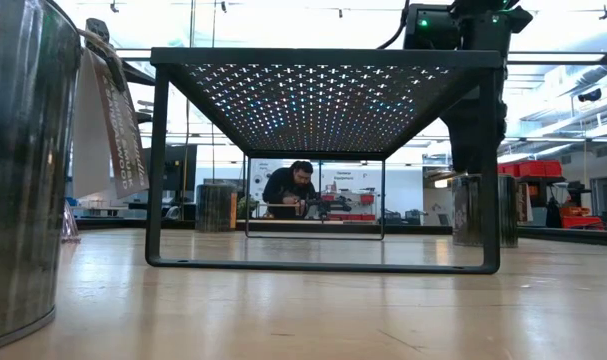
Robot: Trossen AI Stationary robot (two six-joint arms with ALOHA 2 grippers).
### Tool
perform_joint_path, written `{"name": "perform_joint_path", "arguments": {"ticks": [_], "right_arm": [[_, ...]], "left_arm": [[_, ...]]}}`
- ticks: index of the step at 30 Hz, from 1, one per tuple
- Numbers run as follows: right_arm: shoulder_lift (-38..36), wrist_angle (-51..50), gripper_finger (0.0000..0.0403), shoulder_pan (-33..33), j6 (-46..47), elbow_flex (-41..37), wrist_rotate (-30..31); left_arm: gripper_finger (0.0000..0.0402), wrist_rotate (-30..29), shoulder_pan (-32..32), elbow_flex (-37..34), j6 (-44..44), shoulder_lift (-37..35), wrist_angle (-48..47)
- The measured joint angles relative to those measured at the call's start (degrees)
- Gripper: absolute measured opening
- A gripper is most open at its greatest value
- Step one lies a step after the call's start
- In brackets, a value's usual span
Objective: Pick & Place candle stick holders
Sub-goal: Put the middle right silver scented candle on the shelf
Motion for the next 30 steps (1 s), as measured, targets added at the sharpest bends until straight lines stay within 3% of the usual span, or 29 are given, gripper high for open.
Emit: {"name": "perform_joint_path", "arguments": {"ticks": [15,21,30], "right_arm": [[0.0,-2.5,0.04,0.0,-8.4,0.0,1.8],[0.0,-2.9,0.04,0.0,-6.3,0.0,4.7],[0.0,-3.7,0.04,0.2,-6.2,0.0,4.1]], "left_arm": [[0.0287,0.0,0.0,0.0,0.0,0.0,0.0],[0.0287,0.0,0.0,0.0,0.0,0.0,0.0],[0.0287,0.0,0.0,0.0,0.0,0.0,0.0]]}}
